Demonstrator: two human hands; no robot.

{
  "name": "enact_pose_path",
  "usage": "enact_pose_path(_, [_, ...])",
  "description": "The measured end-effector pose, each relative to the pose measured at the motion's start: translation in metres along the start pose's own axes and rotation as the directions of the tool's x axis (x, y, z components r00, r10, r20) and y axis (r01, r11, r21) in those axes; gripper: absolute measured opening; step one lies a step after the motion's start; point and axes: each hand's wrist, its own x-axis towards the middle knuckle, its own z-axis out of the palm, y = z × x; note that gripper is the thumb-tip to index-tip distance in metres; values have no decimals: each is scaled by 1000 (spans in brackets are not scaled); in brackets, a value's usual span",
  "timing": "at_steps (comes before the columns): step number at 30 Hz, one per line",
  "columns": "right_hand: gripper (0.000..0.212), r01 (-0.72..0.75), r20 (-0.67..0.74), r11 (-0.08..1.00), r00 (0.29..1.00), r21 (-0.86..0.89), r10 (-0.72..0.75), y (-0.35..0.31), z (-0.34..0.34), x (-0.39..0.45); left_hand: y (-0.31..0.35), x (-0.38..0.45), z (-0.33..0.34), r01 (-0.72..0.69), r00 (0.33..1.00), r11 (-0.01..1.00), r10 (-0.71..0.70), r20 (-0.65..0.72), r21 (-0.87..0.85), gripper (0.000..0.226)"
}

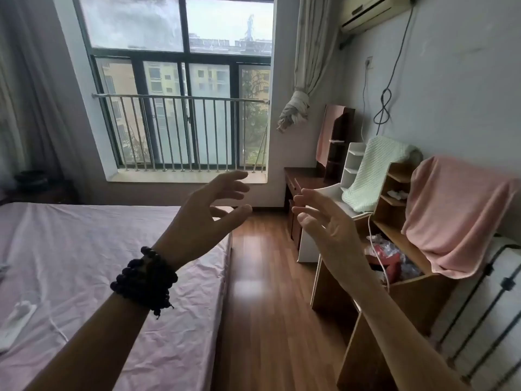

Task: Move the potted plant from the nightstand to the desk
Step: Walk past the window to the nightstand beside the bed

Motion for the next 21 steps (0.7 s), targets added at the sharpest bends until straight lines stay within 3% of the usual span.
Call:
enact_pose_path(5, [47, -35, 52, 999, 998, -33, 37, 7, 16, 7, -23, 9, -12, 30, 1000, 999, -30, -3, -15, 49])
enact_pose_path(12, [56, -80, 20, 995, 997, -57, 81, 32, 13, 47, -59, 41, 5, 41, 999, 999, -42, 16, 10, 51])
enact_pose_path(21, [50, -81, -6, 997, 997, 3, 81, 130, -3, 170, -140, 152, 48, 56, 997, 993, -62, 54, 106, 55])
